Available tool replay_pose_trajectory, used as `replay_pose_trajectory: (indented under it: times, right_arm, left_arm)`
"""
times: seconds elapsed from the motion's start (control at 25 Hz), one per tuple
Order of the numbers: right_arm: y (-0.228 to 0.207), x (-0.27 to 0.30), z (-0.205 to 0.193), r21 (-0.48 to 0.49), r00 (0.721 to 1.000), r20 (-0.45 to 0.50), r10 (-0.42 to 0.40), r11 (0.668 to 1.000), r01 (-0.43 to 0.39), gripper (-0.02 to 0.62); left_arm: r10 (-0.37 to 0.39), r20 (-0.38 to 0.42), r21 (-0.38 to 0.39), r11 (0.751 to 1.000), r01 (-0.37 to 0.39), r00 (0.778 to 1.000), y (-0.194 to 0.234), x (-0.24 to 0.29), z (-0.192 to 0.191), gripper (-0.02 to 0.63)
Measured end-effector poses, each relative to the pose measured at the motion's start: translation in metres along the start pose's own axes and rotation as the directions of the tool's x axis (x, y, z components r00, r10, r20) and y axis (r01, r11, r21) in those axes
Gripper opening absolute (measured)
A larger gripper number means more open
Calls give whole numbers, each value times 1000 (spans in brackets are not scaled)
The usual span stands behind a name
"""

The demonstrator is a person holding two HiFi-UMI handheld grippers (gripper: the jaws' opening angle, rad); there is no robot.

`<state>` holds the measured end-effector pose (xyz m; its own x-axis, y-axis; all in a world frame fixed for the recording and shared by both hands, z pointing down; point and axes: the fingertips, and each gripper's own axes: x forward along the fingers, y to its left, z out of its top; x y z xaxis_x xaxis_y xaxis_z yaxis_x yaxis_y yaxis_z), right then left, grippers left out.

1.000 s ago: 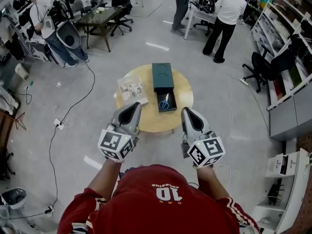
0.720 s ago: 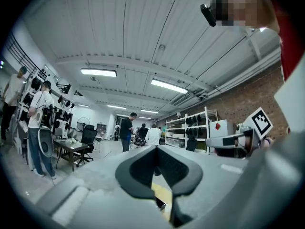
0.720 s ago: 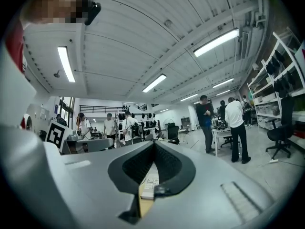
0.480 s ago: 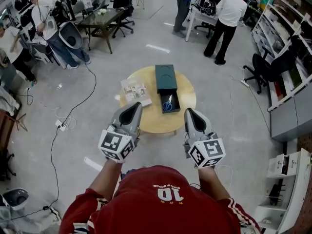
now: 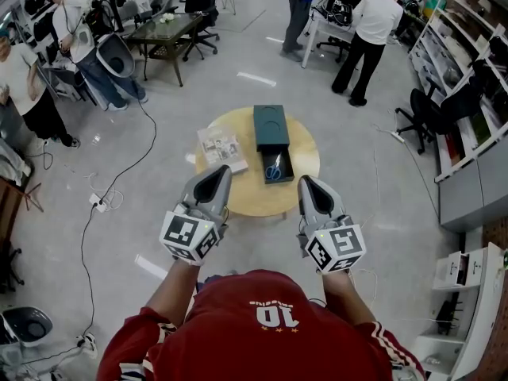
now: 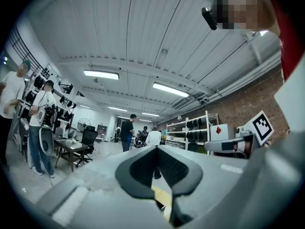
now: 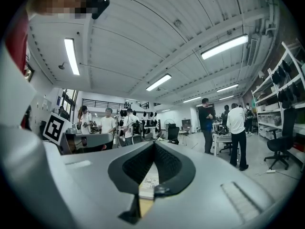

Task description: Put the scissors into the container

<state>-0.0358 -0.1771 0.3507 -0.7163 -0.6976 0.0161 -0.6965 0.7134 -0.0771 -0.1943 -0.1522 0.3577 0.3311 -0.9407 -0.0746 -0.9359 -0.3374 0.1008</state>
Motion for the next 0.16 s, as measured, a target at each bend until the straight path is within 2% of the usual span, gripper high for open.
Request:
replay_pose_trajectory:
  times: [0.16]
  right_arm:
    - [2,4,0,0,1000,0,7,1000,-7,-12]
  left_arm:
    - [0,3,4,1000,0,1000,2,1,0,2]
